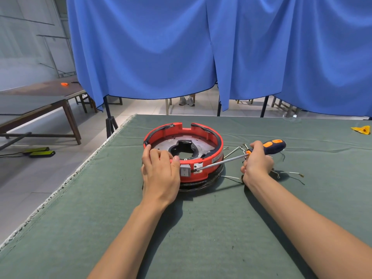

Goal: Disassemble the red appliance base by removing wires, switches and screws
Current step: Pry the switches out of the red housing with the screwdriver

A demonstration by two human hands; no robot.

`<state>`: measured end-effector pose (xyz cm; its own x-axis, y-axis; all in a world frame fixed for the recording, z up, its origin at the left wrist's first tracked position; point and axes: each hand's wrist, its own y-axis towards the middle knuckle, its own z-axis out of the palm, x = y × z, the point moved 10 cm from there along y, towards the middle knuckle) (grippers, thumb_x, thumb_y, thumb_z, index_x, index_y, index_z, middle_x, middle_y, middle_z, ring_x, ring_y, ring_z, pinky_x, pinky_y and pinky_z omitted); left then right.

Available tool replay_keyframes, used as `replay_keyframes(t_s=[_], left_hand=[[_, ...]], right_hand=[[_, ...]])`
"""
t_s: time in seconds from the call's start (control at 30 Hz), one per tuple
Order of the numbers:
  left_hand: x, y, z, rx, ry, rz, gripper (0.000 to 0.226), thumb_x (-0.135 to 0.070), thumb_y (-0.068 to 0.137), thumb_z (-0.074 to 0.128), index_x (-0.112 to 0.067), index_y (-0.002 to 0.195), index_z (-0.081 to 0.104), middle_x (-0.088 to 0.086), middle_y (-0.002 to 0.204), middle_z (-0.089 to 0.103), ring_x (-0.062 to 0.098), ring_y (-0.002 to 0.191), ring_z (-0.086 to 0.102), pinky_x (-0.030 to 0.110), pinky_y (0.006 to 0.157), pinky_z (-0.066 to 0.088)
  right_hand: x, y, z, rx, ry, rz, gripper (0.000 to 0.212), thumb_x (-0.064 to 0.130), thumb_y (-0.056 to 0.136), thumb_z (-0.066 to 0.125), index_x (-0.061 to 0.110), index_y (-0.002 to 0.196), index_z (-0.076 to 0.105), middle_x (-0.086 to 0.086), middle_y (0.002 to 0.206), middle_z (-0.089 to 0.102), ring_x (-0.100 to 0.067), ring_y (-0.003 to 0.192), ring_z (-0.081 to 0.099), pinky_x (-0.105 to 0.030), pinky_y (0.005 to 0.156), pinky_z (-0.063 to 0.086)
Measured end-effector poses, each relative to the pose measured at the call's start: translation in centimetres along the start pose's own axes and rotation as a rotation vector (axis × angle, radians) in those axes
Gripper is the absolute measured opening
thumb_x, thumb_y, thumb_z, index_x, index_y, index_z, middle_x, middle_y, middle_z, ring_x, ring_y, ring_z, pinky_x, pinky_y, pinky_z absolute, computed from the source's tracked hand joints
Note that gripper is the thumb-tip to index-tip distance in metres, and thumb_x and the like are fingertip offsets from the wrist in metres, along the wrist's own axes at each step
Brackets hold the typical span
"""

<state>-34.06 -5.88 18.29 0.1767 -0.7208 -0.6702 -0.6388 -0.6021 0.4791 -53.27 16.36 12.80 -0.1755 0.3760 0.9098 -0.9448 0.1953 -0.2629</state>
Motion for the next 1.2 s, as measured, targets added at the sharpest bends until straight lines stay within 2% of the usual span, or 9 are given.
replay_keyframes(t_s=[0.17, 0.4, 0.5, 0.67, 0.77, 0.93, 1.2], left_hand=[[0.1, 0.2, 0.0, -0.005, 0.007, -0.005, 0.024, -0.033, 0.099, 0.036, -0.015, 0.089, 0.048, 0.003, 0.111, 0.042, 0.016, 0.14, 0.008, 0.053, 0.108, 0.019], [0.0, 0.3, -0.1, 0.019, 0.046, 0.018, 0.037, -0.045, 0.095, 0.031, -0.016, 0.092, 0.053, 0.002, 0.112, 0.046, 0.014, 0.137, 0.011, 0.05, 0.104, 0.022], [0.0, 0.3, -0.1, 0.022, 0.059, 0.012, 0.04, -0.048, 0.094, 0.029, -0.017, 0.092, 0.053, 0.001, 0.112, 0.046, 0.015, 0.137, 0.012, 0.049, 0.103, 0.024], [-0.2, 0.2, -0.1, 0.005, 0.061, 0.009, 0.036, -0.044, 0.096, 0.032, -0.015, 0.094, 0.054, 0.003, 0.114, 0.047, 0.017, 0.139, 0.012, 0.049, 0.104, 0.025], [-0.2, 0.2, 0.1, 0.017, 0.056, 0.004, 0.034, -0.042, 0.097, 0.032, -0.014, 0.094, 0.052, 0.004, 0.114, 0.045, 0.018, 0.139, 0.01, 0.05, 0.105, 0.024], [-0.1, 0.2, 0.2, 0.022, 0.034, 0.003, 0.033, -0.041, 0.097, 0.031, -0.014, 0.092, 0.05, 0.005, 0.112, 0.043, 0.018, 0.139, 0.009, 0.052, 0.106, 0.022], [-0.1, 0.3, 0.3, 0.032, 0.006, 0.02, 0.025, -0.037, 0.098, 0.034, -0.018, 0.087, 0.046, 0.001, 0.108, 0.042, 0.016, 0.138, 0.009, 0.052, 0.105, 0.021]], right_hand=[[1.2, 0.1, 0.8, 0.026, -0.054, -0.023, 0.019, 0.027, 0.074, 0.059, 0.015, 0.065, 0.047, -0.001, 0.063, 0.045, -0.016, 0.049, 0.035, -0.017, 0.034, 0.023], [1.4, -1.0, -2.0, -0.008, 0.044, -0.064, 0.025, 0.03, 0.077, 0.061, 0.015, 0.064, 0.045, 0.002, 0.053, 0.04, -0.012, 0.035, 0.029, -0.015, 0.034, 0.02], [1.7, -1.9, -3.1, -0.028, 0.07, -0.091, 0.024, 0.031, 0.077, 0.062, 0.016, 0.066, 0.047, 0.004, 0.053, 0.043, -0.01, 0.036, 0.03, -0.017, 0.035, 0.021], [1.9, -3.0, -4.1, -0.025, 0.188, -0.142, 0.027, 0.031, 0.081, 0.064, 0.015, 0.066, 0.048, 0.01, 0.041, 0.042, -0.008, 0.032, 0.029, -0.015, 0.035, 0.021], [1.6, -3.2, -4.2, -0.036, 0.204, -0.128, 0.027, 0.03, 0.083, 0.062, 0.015, 0.066, 0.047, 0.009, 0.042, 0.041, -0.008, 0.032, 0.028, -0.016, 0.035, 0.02], [0.6, -2.4, -3.6, -0.065, 0.163, -0.058, 0.022, 0.029, 0.082, 0.06, 0.016, 0.069, 0.048, 0.004, 0.058, 0.043, -0.012, 0.042, 0.031, -0.016, 0.037, 0.019], [-0.1, -0.5, -0.7, -0.03, 0.052, 0.017, 0.021, 0.027, 0.077, 0.058, 0.015, 0.068, 0.045, 0.001, 0.059, 0.043, -0.015, 0.046, 0.033, -0.016, 0.036, 0.02]])
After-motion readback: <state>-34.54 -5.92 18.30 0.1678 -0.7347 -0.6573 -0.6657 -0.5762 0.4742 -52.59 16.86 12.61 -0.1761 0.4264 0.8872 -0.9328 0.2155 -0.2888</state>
